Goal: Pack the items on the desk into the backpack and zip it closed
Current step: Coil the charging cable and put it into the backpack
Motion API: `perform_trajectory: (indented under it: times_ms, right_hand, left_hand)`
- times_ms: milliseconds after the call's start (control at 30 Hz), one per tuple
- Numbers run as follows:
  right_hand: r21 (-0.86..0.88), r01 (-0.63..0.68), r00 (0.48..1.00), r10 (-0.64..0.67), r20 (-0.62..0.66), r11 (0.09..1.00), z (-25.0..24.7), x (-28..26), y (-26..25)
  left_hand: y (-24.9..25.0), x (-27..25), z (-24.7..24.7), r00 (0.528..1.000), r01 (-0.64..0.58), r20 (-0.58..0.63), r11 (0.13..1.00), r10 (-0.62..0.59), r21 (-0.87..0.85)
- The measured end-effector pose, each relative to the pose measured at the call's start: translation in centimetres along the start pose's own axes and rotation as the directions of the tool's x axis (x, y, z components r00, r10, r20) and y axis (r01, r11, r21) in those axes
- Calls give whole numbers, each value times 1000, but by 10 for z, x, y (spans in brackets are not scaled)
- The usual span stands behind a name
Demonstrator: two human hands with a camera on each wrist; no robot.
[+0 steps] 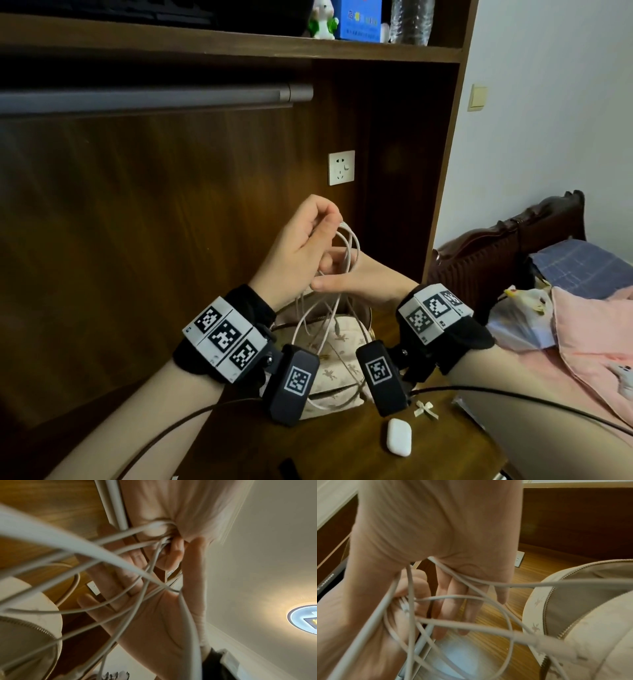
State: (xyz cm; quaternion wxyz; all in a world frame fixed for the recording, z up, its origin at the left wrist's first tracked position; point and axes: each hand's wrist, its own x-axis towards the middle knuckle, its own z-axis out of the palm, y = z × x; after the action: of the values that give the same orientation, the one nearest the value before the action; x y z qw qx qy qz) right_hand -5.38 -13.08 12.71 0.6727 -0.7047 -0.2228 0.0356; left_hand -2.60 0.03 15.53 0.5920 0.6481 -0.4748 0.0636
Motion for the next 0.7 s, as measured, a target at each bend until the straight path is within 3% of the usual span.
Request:
perform_trajectory:
  times_ms: [167, 367, 500, 600, 700]
  right_hand:
    - [44, -110, 990, 106, 89, 993, 1, -1, 10]
    - [-67, -256, 962, 261, 85, 964, -2, -2, 18]
    - [-100, -253, 967, 249, -51, 962, -6, -2, 20]
    - [-34, -175, 965, 165, -202, 984, -7, 0, 21]
    - [14, -48, 928, 49, -368, 999, -5, 6, 19]
  left_hand:
    - [-11, -5, 2, 1000, -4, 19, 999, 3, 45]
    - [-28, -13, -9, 994, 76, 66, 991, -83, 109]
    - [-38, -19, -16, 976, 184, 108, 981, -190, 62]
    - [-50, -26, -19, 946, 292, 103, 945, -308, 147]
    - [-60, -36, -13, 904, 384, 118, 901, -412, 202]
